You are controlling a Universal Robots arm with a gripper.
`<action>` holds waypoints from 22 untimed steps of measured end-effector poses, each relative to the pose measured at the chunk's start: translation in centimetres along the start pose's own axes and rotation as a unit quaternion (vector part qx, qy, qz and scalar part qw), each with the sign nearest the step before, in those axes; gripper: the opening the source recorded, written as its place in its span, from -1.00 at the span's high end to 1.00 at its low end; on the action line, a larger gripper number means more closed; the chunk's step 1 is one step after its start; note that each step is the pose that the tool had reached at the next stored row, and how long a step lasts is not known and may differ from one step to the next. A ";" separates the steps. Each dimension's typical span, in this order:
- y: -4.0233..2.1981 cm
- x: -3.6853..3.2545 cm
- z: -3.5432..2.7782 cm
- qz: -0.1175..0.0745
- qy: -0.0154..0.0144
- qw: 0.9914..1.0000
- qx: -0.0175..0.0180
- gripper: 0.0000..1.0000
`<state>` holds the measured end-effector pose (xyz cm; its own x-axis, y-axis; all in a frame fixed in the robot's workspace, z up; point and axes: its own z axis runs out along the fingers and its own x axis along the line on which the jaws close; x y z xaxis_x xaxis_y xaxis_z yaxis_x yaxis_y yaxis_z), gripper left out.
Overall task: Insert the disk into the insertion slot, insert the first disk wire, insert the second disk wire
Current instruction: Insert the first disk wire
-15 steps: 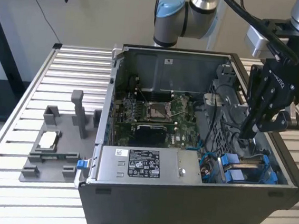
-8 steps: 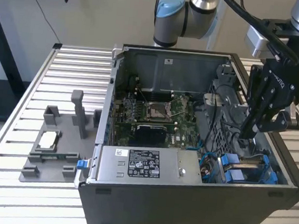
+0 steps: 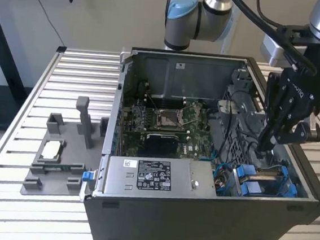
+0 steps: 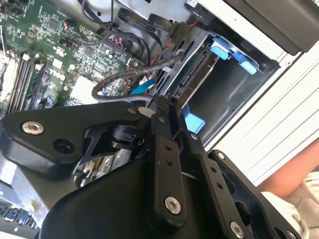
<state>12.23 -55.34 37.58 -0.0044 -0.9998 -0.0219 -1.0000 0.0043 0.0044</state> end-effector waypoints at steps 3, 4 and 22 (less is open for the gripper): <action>0.00 0.11 0.15 0.000 0.000 1.000 0.010 0.62; 0.00 0.16 0.21 0.000 0.000 1.000 0.013 0.62; -0.11 1.01 0.97 -0.001 0.001 1.000 0.025 0.62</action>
<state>12.33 -56.33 36.59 -0.0033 -0.9998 -0.0196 -0.9989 0.0042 -0.0464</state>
